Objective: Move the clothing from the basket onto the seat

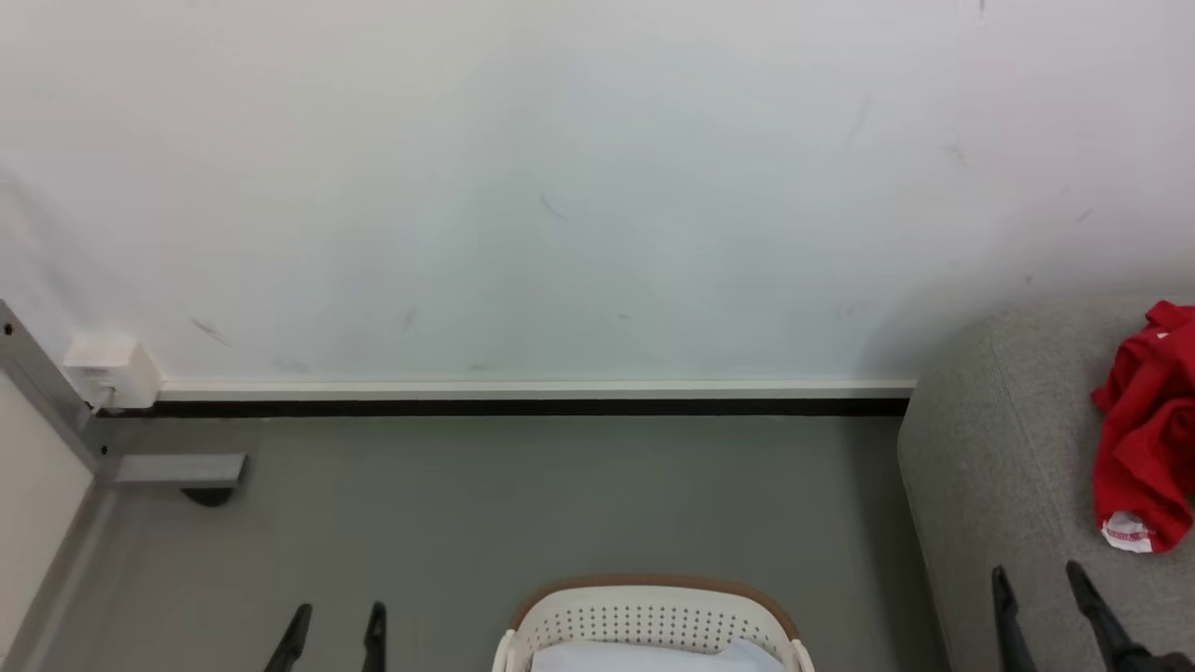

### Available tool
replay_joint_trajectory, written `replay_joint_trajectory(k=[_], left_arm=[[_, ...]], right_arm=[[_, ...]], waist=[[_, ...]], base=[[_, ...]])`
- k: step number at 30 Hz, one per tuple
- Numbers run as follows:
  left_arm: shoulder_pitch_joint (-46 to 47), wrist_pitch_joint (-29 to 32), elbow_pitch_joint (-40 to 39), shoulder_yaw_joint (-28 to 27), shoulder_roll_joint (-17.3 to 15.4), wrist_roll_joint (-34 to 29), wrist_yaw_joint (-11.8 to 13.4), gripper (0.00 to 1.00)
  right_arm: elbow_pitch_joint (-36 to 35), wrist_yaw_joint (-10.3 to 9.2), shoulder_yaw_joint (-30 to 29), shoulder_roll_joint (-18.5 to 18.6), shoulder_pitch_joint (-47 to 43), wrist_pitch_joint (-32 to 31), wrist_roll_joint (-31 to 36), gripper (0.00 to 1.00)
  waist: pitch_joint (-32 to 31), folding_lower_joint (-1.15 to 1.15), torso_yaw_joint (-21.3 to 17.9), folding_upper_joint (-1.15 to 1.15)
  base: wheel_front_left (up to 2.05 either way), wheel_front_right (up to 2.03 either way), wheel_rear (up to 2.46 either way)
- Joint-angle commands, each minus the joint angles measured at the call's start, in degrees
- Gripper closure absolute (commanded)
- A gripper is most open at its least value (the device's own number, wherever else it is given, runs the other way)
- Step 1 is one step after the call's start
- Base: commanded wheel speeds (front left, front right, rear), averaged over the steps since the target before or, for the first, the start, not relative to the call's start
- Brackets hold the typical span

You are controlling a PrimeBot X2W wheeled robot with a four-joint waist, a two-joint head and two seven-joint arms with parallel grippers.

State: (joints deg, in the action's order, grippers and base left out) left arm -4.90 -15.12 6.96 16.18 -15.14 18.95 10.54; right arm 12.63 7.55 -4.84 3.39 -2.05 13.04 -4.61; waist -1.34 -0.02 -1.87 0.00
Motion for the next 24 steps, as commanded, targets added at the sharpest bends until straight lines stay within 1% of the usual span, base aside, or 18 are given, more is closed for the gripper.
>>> replay_joint_trajectory(k=[1, 6, 7, 11, 24], left_arm=[[-1.0, 0.0, 0.4, -0.7, 0.3, -0.7, -0.1, 0.00], [-3.1, 0.0, 1.7, -3.7, 1.7, -2.7, -1.8, 0.00], [-2.7, 0.0, 1.7, -3.6, 1.9, -1.9, -1.9, 1.00], [-3.3, 0.2, 3.5, -3.1, 2.7, -1.1, -2.1, 1.00], [-0.7, 3.7, 4.2, -6.3, 4.2, 12.1, -4.8, 1.00]], right_arm=[[0.5, -0.13, 0.3, 0.0, -1.0, 0.4, -0.1, 0.00], [2.7, -0.13, 1.4, -0.4, -2.2, 1.4, 0.3, 0.00], [2.6, 0.00, 1.5, -0.4, -1.5, 1.2, 0.0, 1.00], [4.6, 0.01, 1.3, -0.8, -1.9, 0.8, -0.6, 1.00], [4.0, 0.00, 0.7, -0.7, 0.0, -2.9, -15.8, 1.00]], waist=[[-1.4, 0.02, 1.3, 0.00], [-2.6, 0.02, 1.7, 0.00], [-2.4, 0.02, 1.5, 0.00], [-2.5, 0.02, 1.6, 0.00], [-2.1, 0.02, 1.6, 0.00]], base=[[0.00, 0.00, 0.00], [0.00, 0.00, 0.00], [0.00, 0.00, 0.00], [0.00, 0.00, 0.00], [0.00, 0.00, 0.00]])
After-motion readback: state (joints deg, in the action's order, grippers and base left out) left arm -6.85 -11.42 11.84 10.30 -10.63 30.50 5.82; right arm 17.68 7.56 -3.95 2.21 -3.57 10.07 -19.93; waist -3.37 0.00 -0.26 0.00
